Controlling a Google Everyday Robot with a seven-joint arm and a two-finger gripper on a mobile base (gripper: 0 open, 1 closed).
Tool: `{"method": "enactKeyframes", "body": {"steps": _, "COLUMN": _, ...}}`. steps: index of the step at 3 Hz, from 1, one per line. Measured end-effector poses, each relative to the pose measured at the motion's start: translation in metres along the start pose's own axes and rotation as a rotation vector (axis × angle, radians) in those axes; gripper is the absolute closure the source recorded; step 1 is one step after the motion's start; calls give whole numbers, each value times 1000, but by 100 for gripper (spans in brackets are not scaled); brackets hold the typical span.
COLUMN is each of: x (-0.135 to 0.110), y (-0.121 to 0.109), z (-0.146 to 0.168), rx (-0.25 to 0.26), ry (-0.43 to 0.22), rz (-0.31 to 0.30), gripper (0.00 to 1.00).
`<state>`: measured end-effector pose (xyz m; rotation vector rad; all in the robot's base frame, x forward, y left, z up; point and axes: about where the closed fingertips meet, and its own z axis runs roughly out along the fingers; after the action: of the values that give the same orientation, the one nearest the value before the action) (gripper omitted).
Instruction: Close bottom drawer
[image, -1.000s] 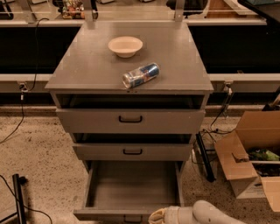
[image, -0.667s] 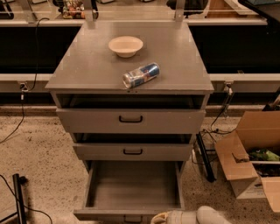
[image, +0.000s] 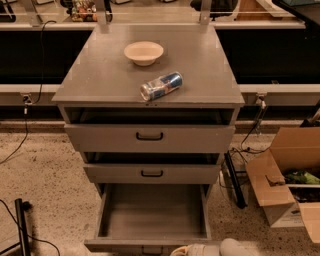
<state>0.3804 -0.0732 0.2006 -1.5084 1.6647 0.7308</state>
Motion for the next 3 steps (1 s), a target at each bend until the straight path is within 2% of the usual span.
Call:
{"method": "enactKeyframes", "body": {"steps": 1, "x": 55, "y": 8, "z": 27, "rx": 75, "ry": -40, "rz": 9, "gripper": 100}}
{"method": "enactKeyframes", "body": {"steps": 2, "x": 55, "y": 8, "z": 27, "rx": 75, "ry": -40, "rz": 9, "gripper": 100}}
{"method": "enactKeyframes", "body": {"steps": 3, "x": 55, "y": 11, "z": 37, "rx": 39, "ry": -34, "rz": -13, "gripper": 100}}
